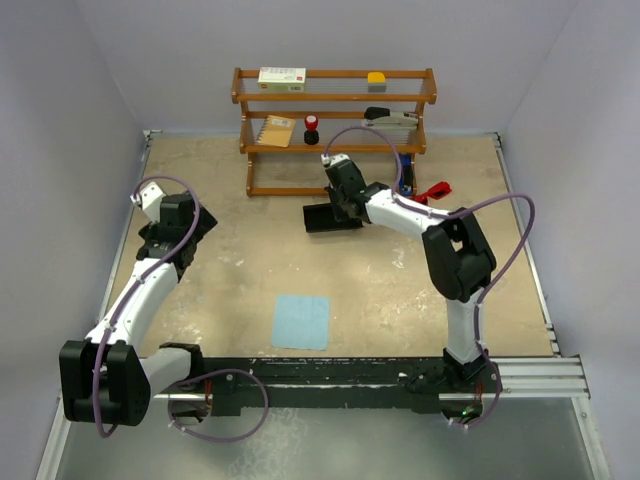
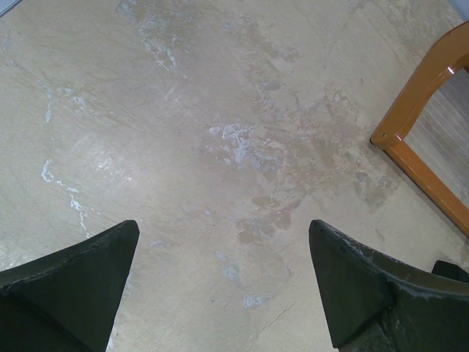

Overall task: Organize the sunglasses
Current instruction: Adjust the sunglasses case at the center of the board.

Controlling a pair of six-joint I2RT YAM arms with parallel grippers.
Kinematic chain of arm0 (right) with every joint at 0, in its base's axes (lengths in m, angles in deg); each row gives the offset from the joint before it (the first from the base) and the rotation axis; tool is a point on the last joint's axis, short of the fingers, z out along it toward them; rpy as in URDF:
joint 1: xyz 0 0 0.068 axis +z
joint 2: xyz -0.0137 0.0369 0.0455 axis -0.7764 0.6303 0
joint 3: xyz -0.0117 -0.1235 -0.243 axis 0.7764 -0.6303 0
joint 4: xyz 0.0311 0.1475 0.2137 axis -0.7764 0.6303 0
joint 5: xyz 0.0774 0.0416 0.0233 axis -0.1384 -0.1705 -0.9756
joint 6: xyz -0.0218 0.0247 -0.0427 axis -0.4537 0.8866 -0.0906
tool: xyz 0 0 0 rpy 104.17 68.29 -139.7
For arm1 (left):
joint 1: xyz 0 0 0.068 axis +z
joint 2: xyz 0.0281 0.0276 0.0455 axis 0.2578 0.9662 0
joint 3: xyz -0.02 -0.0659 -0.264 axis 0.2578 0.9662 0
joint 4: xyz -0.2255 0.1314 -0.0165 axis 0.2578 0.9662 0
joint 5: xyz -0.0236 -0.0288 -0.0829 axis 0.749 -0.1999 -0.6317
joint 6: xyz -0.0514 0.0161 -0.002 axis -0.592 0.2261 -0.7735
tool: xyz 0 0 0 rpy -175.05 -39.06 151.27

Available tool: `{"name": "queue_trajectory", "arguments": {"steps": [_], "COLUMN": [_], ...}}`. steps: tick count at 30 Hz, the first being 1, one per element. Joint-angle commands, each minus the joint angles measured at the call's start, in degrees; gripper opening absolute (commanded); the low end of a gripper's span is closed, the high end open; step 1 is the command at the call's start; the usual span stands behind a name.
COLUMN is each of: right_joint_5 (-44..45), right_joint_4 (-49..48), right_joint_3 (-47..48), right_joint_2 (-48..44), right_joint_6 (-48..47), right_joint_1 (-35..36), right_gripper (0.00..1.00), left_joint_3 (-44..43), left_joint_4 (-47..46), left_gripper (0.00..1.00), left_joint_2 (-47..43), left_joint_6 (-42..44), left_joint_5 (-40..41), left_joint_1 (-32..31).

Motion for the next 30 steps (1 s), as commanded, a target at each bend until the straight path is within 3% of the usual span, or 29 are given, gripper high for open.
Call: {"name": "queue_trajectory", "arguments": {"steps": [1, 13, 30], "right_joint_5": [-0.14, 0.6, 4.75], "right_joint_4": [-0.01, 0.3, 1.34], "right_joint_3": [-2.94, -6.15, -7.37], "right_joint_2": [-0.79, -2.58, -4.29], "right_joint_6": [1.43, 4.16, 5.49], "right_joint_1": [1.22, 6.43, 6.11], "right_gripper": [0.0, 0.0, 0.01], "left_joint_3": [-2.35, -1.9, -1.64], "left_joint_4": [-1.01, -1.38, -0.76], "left_gripper": [0.96, 0.96, 0.96], "left_joint_2": [-1.32, -1.43, -2.22], "left_joint_6": [0.68, 0.32, 0.23], "left_joint_5": [-0.38, -0.81, -1.07], "left_joint_1": [0.5, 0.5, 0.52]}}
